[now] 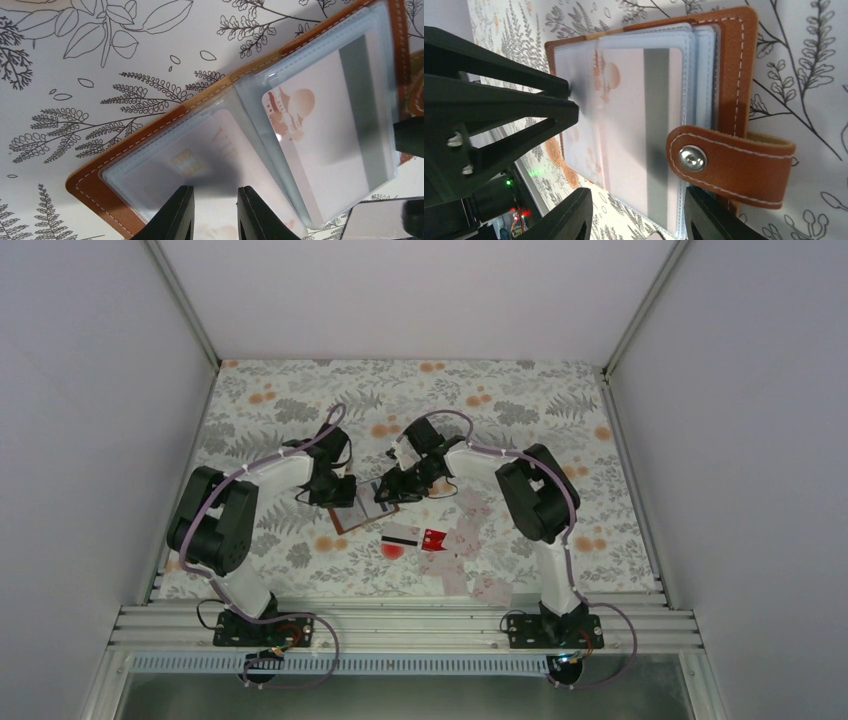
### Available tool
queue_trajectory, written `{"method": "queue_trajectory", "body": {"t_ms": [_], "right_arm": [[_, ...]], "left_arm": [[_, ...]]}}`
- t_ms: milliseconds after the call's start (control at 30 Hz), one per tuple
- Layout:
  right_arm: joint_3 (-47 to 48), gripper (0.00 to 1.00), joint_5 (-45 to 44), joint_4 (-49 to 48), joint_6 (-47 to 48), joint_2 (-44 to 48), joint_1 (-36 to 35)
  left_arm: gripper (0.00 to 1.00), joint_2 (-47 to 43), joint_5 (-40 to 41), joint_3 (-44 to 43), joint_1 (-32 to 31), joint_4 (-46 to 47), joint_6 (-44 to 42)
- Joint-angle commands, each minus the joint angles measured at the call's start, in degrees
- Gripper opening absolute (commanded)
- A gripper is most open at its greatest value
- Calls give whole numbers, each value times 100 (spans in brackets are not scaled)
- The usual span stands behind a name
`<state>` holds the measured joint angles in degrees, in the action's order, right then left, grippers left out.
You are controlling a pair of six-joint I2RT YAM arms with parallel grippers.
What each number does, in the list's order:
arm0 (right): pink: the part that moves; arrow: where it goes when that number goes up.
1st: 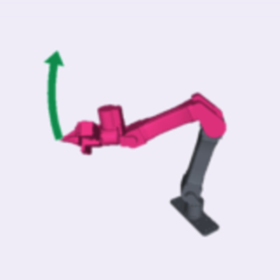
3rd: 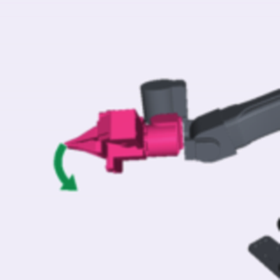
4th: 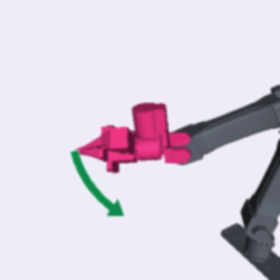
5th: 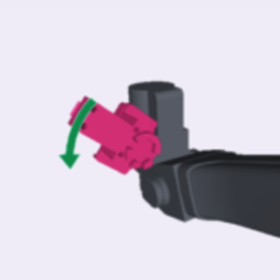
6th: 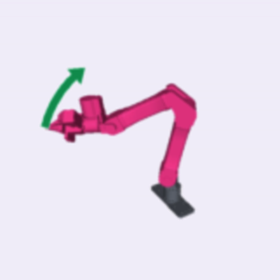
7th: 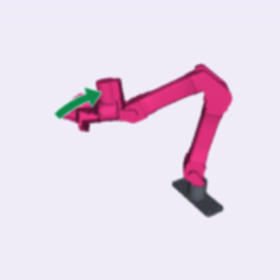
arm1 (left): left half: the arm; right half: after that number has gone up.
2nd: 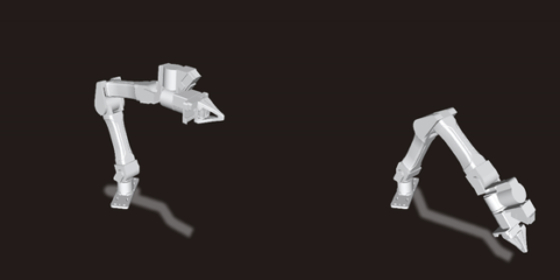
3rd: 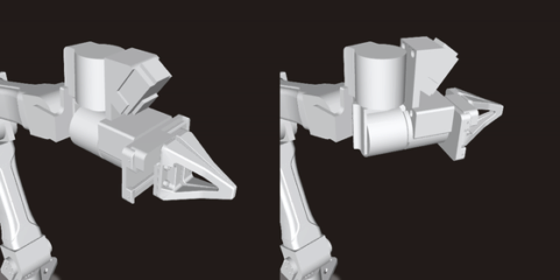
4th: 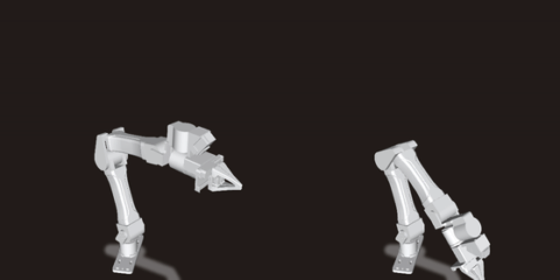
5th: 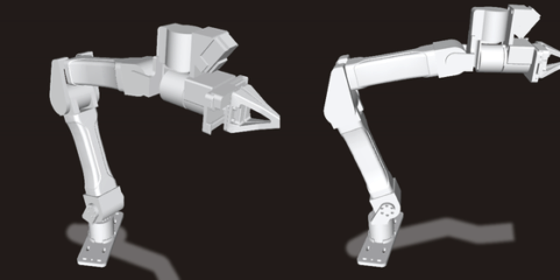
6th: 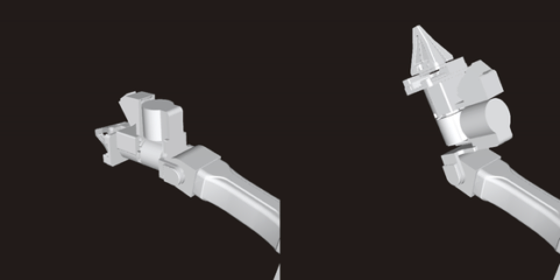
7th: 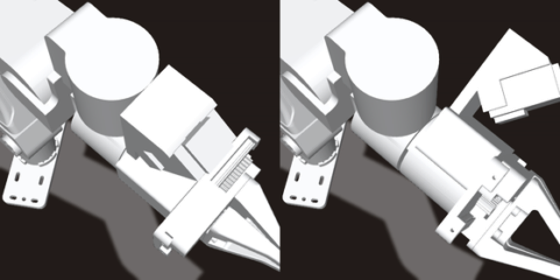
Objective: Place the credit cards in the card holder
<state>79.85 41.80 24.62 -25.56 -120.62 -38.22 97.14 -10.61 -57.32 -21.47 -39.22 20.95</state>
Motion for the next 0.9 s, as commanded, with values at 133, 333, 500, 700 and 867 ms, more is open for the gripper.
{"method": "queue_trajectory", "body": {"t_ms": [133,333,500,700,867], "right_arm": [[18,47,261,-221,-177,-218,-64],[39,47,561,-430,-249,-127,-63],[55,47,857,-578,-283,-105,-72],[134,47,1023,-612,-210,-81,-105],[272,46,1084,-558,-161,-120,-156]], "left_arm": [[24,46,-97,191,31,150,-154],[24,58,-124,239,29,187,-161],[24,50,-151,240,36,204,-153],[24,0,-161,166,29,146,-144],[24,-73,-125,46,30,13,-119]]}}
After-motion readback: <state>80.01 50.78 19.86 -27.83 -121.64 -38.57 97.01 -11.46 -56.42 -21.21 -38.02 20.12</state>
